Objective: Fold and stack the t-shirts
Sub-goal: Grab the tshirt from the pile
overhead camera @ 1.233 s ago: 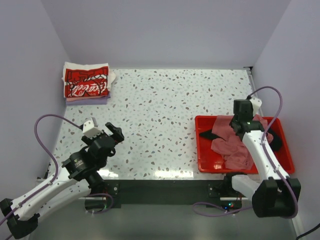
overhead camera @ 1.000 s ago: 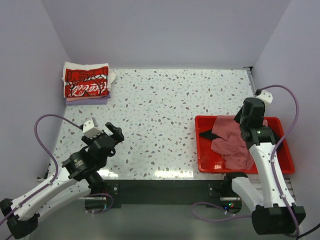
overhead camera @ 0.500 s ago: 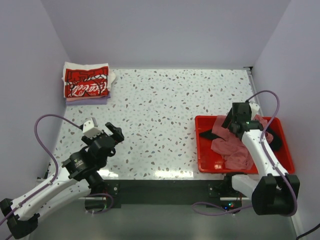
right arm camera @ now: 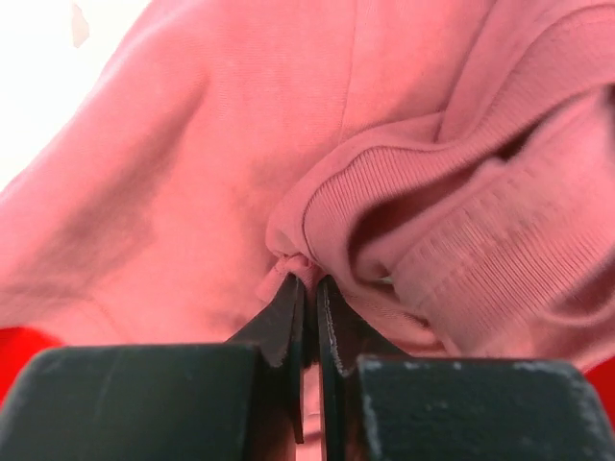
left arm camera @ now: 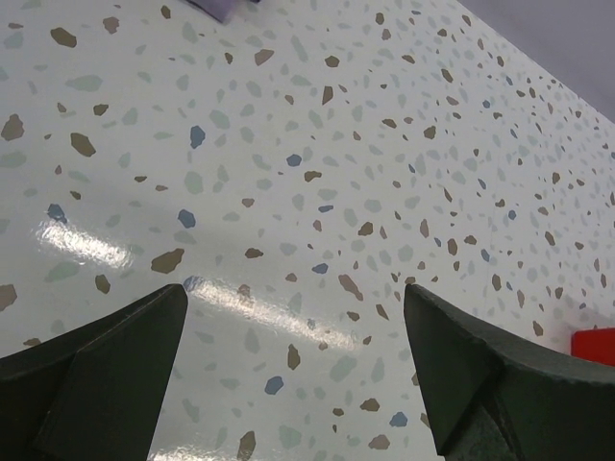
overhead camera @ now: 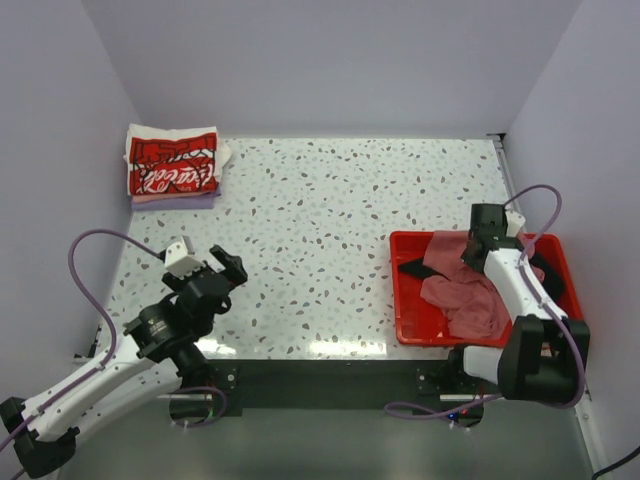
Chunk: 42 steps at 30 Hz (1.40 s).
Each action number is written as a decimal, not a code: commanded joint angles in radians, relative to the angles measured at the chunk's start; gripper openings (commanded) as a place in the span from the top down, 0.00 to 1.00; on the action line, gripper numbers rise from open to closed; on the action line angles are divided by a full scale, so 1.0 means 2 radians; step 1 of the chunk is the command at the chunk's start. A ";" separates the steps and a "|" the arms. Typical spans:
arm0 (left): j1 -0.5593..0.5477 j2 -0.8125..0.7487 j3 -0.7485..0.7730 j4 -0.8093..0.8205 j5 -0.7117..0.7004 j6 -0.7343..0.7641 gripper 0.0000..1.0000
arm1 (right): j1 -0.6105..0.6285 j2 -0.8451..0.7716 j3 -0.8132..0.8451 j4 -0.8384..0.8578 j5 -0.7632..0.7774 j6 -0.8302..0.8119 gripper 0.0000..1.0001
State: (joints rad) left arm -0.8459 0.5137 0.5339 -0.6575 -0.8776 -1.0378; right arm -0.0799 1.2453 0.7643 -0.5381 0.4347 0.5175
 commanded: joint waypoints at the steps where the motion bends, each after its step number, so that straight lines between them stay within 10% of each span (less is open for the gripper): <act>1: -0.003 -0.004 -0.002 0.002 -0.027 -0.013 0.00 | -0.001 -0.054 0.009 0.027 -0.004 -0.006 1.00; 19: -0.003 0.006 -0.008 0.023 -0.019 0.008 0.00 | -0.001 -0.158 0.168 -0.022 -0.143 -0.051 1.00; 30: -0.002 0.009 -0.015 0.028 -0.024 0.010 0.00 | 0.008 -0.056 0.376 0.047 -0.337 -0.017 1.00; 42: -0.003 0.005 -0.022 0.034 -0.022 0.014 0.00 | 0.197 0.100 0.613 0.106 -0.342 -0.037 1.00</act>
State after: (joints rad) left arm -0.8459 0.5262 0.4950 -0.6334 -0.8898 -1.0256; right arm 0.2665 1.3968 1.8595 -0.4591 -0.2058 0.4488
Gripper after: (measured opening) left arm 0.997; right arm 0.037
